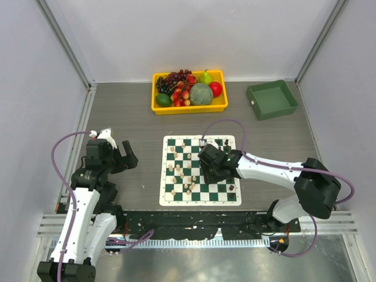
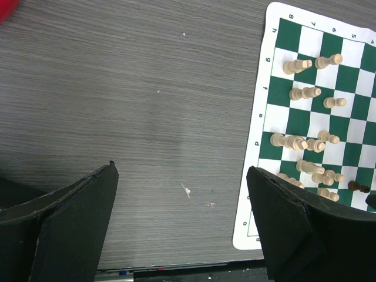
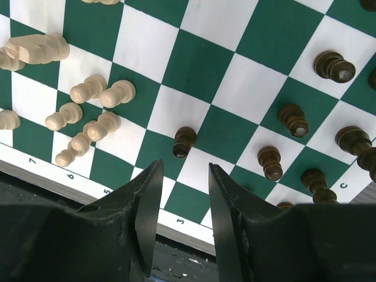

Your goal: Set up the chess pieces on the board

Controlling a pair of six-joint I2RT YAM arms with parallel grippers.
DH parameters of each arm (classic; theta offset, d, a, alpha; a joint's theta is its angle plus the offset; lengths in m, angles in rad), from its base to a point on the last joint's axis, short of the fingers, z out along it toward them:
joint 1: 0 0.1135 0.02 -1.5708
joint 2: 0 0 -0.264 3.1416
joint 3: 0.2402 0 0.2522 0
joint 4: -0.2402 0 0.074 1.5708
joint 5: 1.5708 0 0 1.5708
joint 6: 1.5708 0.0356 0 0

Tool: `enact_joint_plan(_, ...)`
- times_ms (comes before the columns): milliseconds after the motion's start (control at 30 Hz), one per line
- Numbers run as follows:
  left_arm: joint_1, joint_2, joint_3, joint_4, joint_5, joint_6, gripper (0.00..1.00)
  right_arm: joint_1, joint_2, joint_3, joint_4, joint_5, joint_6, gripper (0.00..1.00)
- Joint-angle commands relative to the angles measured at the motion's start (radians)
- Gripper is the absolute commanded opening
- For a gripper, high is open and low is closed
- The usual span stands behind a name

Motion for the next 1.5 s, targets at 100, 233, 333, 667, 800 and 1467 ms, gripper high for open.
enact_joint_plan(100,0.004,-0.004,0.019,0.008,0.013,-0.006,1.00,0.005,0.048,0.057,0.032,-0.007,-0.039,0.43)
enact_joint_plan(233,0.004,-0.002,0.022,0.008,0.011,-0.006,1.00,0.005,0.073,0.068,0.038,-0.011,-0.045,0.38)
enact_joint_plan(333,0.003,-0.001,0.020,0.008,0.011,-0.006,1.00,0.005,0.082,0.074,0.035,-0.008,-0.047,0.32)
enact_joint_plan(667,0.004,-0.005,0.020,0.008,0.013,-0.007,1.00,0.004,0.045,0.054,0.032,0.002,-0.049,0.20)
enact_joint_plan(800,0.003,-0.008,0.019,0.008,0.011,-0.007,1.00,0.005,0.060,0.051,0.038,-0.004,-0.049,0.29)
enact_joint_plan(1467,0.003,-0.008,0.019,0.008,0.010,-0.007,0.99,0.014,-0.008,0.044,0.015,-0.005,-0.041,0.13)
